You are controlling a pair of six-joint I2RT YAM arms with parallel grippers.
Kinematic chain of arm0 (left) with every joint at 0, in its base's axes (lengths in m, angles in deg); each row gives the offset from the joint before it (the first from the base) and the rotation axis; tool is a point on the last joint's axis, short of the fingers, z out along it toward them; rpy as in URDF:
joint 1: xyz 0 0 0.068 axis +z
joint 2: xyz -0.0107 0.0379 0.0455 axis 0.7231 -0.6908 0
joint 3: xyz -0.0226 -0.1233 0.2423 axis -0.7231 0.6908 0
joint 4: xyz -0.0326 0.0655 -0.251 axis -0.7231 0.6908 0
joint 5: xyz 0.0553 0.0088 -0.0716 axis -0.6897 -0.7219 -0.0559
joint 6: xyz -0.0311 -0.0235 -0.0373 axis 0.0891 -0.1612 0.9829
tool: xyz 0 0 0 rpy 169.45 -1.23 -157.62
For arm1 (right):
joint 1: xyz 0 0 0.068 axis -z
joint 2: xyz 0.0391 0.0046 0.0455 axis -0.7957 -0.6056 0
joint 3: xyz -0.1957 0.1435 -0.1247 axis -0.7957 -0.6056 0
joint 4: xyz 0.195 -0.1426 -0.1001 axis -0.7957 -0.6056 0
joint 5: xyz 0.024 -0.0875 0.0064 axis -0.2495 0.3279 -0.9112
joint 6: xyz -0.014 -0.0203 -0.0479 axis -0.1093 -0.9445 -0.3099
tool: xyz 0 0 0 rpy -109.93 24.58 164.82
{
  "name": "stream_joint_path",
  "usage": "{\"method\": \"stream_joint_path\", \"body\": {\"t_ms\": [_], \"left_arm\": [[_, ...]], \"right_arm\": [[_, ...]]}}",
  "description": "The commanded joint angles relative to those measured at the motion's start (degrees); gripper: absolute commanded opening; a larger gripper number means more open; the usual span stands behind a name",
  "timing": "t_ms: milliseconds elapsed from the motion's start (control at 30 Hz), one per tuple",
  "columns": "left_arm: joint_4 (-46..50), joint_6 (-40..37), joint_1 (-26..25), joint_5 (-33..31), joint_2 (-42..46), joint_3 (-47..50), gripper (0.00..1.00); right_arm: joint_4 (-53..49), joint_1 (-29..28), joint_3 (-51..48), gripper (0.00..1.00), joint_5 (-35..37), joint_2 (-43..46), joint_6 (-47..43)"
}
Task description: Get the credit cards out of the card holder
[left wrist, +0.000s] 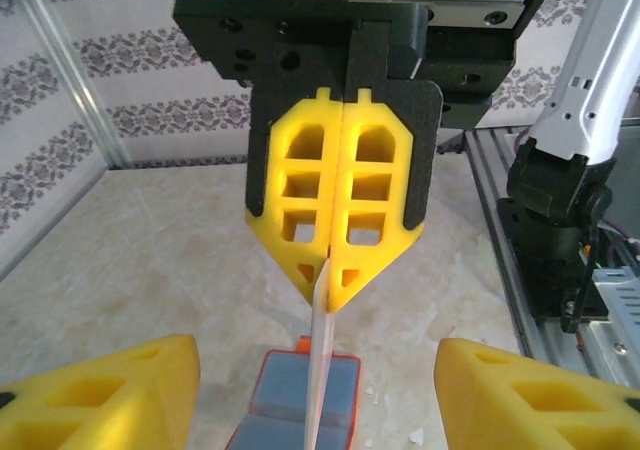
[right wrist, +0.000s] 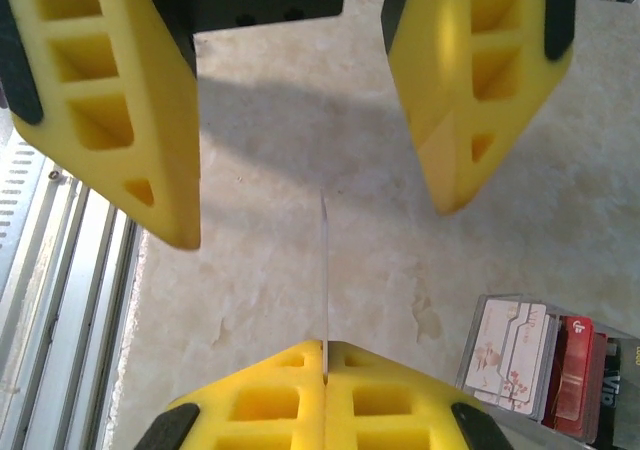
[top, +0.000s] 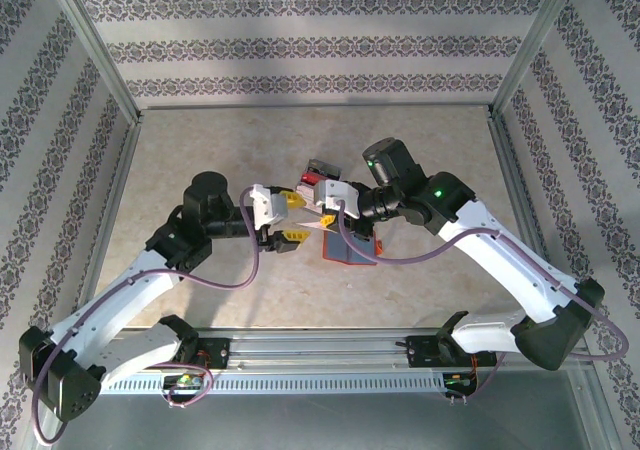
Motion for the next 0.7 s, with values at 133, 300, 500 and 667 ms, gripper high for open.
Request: {"method": "stream_joint_path", "body": {"t_ms": [133,300,500,667], "left_arm": [[-0.2,1.3,-0.5,-12.1,7.5,7.1,0.78],[-0.9,6.3,-0.6,-21.1,15.9,13.7,0.97],[5.9,12.5,-0.5,-35.3,24.2,16.7,1.0],[11.6,18.6,-0.5,-45.1,30.8,18.3,1.0]], "right_arm": [[-2.7,1.4,1.6,0.0,2.7,-1.4,1.2],[-6.7,3.5,6.6,0.0,6.7,-5.1,5.3],[-9.4,6.8,12.6,0.0,9.6,-10.5,8.7],[-10.1,7.7,18.3,0.0,11.5,-16.1,8.5]]}}
